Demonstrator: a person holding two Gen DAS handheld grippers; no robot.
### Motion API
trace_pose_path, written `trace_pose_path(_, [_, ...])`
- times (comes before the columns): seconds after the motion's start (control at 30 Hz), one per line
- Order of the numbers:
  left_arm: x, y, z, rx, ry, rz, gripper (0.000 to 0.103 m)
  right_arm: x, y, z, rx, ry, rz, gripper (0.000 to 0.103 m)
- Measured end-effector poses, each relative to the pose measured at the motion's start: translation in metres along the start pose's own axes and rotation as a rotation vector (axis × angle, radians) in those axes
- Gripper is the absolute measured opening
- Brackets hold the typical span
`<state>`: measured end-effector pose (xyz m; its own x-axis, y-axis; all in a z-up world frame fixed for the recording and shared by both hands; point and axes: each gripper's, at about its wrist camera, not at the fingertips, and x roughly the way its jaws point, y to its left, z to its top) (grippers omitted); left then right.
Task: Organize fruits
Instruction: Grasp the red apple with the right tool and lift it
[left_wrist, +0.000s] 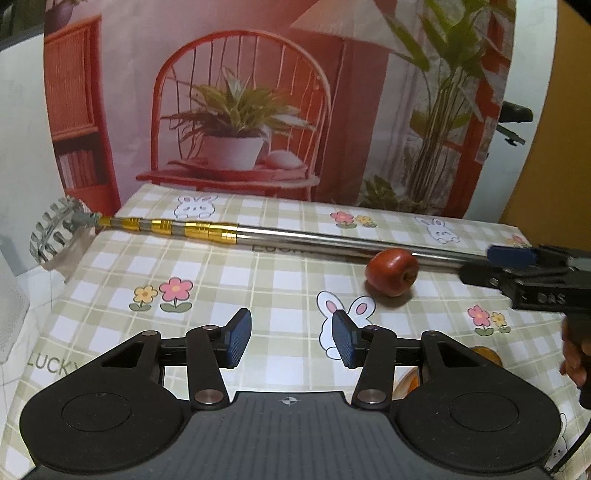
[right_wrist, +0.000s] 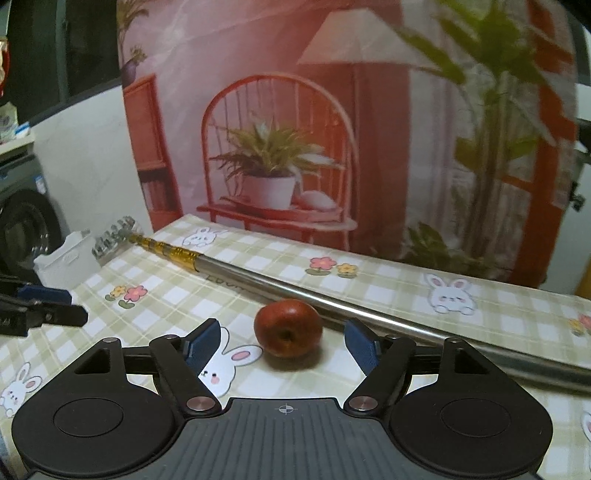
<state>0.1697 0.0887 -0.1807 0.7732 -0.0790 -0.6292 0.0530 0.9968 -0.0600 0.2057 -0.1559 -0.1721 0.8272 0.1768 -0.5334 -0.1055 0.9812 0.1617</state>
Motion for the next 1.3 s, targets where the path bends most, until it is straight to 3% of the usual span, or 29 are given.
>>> trace_pose_path(0.3, [0.017, 0.012, -0.006, -0.052, 0.03, -0.019, 0.051, 0.079, 0.007, 0.02, -0.086, 0.142, -0.016, 0.079])
trace_pose_path(0.53, [0.029, 0.015, -0.011, -0.057, 0.054, -0.037, 0.051, 0.118, 0.015, 0.018, -0.165, 0.238, -0.056, 0.079])
trace_pose_path(0.8, [0.036, 0.014, -0.017, -0.066, 0.078, -0.053, 0.051, 0.133, 0.019, 0.011, -0.216, 0.289, -0.086, 0.066])
trace_pose_path(1.0, [0.033, 0.012, -0.02, -0.065, 0.077, -0.058, 0.051, 0.127, 0.018, 0.008, -0.2, 0.282, -0.079, 0.064])
trace_pose_path(1.3, [0.025, 0.005, -0.022, -0.055, 0.066, -0.076, 0.051, 0.068, 0.011, 0.012, -0.112, 0.148, -0.009, 0.064])
